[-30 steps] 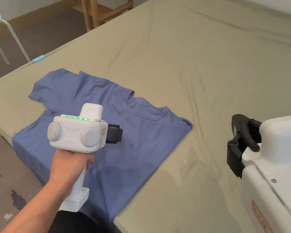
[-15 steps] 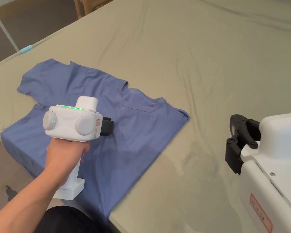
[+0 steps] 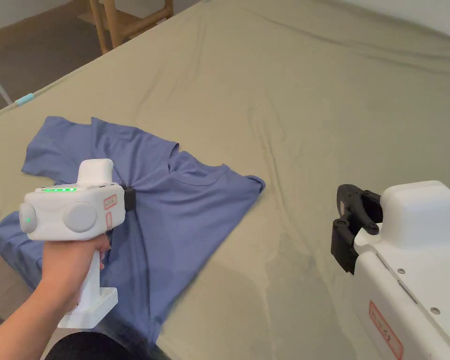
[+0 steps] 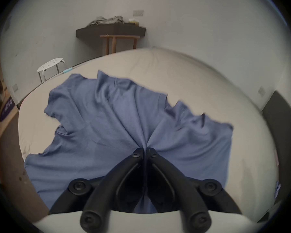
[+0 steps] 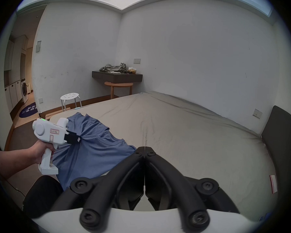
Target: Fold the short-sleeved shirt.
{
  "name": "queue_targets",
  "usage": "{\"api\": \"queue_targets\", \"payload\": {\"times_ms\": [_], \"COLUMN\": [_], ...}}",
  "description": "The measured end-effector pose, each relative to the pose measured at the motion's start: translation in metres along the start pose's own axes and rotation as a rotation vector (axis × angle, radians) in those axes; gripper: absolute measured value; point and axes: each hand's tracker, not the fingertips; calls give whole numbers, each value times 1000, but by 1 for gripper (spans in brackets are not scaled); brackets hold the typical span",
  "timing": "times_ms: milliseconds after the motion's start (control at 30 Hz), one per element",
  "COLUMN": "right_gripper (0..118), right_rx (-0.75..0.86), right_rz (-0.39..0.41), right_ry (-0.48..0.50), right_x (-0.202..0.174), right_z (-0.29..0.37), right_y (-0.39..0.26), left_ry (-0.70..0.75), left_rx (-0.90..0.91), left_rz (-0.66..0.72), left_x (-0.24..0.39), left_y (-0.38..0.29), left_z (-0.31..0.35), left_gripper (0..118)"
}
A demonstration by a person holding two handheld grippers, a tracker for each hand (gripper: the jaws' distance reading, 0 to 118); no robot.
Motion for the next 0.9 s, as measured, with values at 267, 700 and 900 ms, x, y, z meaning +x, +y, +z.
{"api": "queue_targets", "payload": {"times_ms": [267, 700, 900], "right_gripper": [2, 2, 2], "right_rx": [48, 164, 210], "right_rz": [-31, -75, -109], "right_ry": [-24, -95, -173], "right_x": [10, 34, 59], "right_z": [30, 95, 129], "right_y": [7, 14, 11], "left_ry": [-73, -180, -241], "left_rx": [204, 648, 816], "left_rz": [-6, -267, -377], "left_x": [29, 123, 184], "left_y": [23, 102, 127], "left_z": [79, 255, 318], "left_gripper": [0, 0, 0]}}
